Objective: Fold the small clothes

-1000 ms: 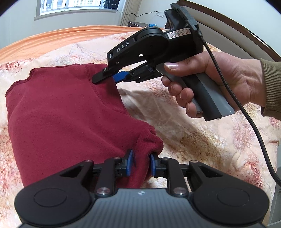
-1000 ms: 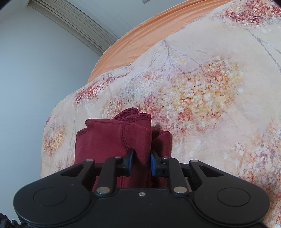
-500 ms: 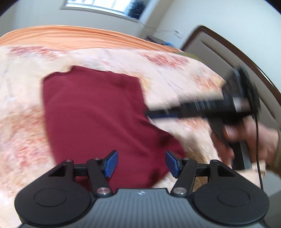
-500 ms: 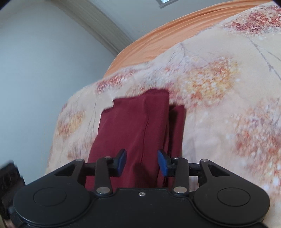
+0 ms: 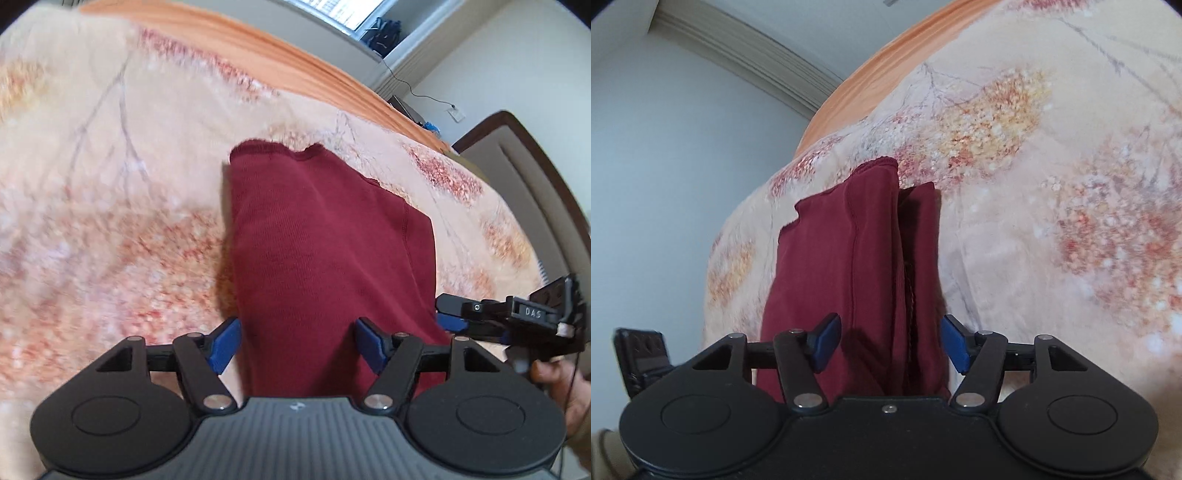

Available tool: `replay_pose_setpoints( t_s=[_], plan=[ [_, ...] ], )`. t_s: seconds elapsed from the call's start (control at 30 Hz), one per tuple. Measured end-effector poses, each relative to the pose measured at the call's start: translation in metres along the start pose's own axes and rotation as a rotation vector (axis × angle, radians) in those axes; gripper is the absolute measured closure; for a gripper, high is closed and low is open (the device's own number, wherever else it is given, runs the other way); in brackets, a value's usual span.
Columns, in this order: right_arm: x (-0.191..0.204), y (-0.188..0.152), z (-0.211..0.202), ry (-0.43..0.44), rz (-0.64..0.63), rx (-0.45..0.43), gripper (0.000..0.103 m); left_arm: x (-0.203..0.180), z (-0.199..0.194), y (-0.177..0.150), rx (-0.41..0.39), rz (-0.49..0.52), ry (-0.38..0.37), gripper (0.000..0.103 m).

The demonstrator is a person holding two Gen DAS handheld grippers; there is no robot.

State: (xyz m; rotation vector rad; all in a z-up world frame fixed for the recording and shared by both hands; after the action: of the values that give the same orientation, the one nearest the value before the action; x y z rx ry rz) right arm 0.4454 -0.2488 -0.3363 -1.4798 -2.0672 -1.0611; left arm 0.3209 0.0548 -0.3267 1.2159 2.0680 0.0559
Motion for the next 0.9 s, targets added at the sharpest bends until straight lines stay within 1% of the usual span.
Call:
replay_pose_setpoints(
  t_s=[0.03,0.1,0.23,0.37,0.43,0.47,0.5,0.57,0.6,0.67,0.77,0.9],
  plan=[
    [-0.002,0.002,0.004,0.015,0.017,0.005,0.035,0.003,0.004,0.001,0.003,-0.017,-0.005,0.030],
    [-0.005,0.004,0.011,0.011,0.029,0.012,0.033,0.007,0.010,0.003,0.008,-0.022,0.001,0.029],
    [-0.013,0.001,0.021,0.012,0.038,0.033,0.033,0.019,0.020,0.004,0.022,-0.057,0.003,0.019],
    [-0.016,0.000,0.026,0.051,0.086,0.026,0.029,0.029,0.028,0.004,0.038,-0.138,-0.045,0.018],
    [-0.013,0.000,0.027,0.077,0.092,0.026,0.029,0.031,0.031,0.006,0.038,-0.155,-0.060,0.019],
    [-0.010,0.000,0.029,0.084,0.086,0.029,0.029,0.030,0.031,0.007,0.041,-0.151,-0.069,0.025],
    [-0.008,0.000,0.030,0.084,0.073,0.034,0.033,0.027,0.032,0.008,0.046,-0.136,-0.074,0.030],
    [-0.006,-0.001,0.033,0.052,0.045,0.047,0.046,0.021,0.033,0.008,0.050,-0.103,-0.058,0.041],
    [-0.006,-0.001,0.033,0.049,0.042,0.050,0.057,0.018,0.033,0.009,0.049,-0.095,-0.059,0.045],
    [-0.005,0.000,0.032,0.048,0.044,0.049,0.061,0.015,0.031,0.008,0.050,-0.085,-0.056,0.056],
    [0.003,0.000,0.029,0.026,0.020,0.052,0.066,0.006,0.029,0.009,0.045,-0.053,-0.037,0.063],
    [0.012,0.001,0.025,0.004,-0.004,0.045,0.071,-0.007,0.027,0.010,0.036,-0.038,-0.011,0.067]
  ],
)
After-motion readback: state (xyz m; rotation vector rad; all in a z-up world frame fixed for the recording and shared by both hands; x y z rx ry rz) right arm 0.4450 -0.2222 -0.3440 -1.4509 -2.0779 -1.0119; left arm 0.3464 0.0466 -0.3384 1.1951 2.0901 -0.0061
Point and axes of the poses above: each gripper's, at about its wrist camera, not at the fingertips, and z roughly the way its jaws point, x to its left, y to its top, the point moved 6 cm from there along z, roughly the way its jaws point, and after that the axes turned 4 degrees about -z, right-handed, at the moved point
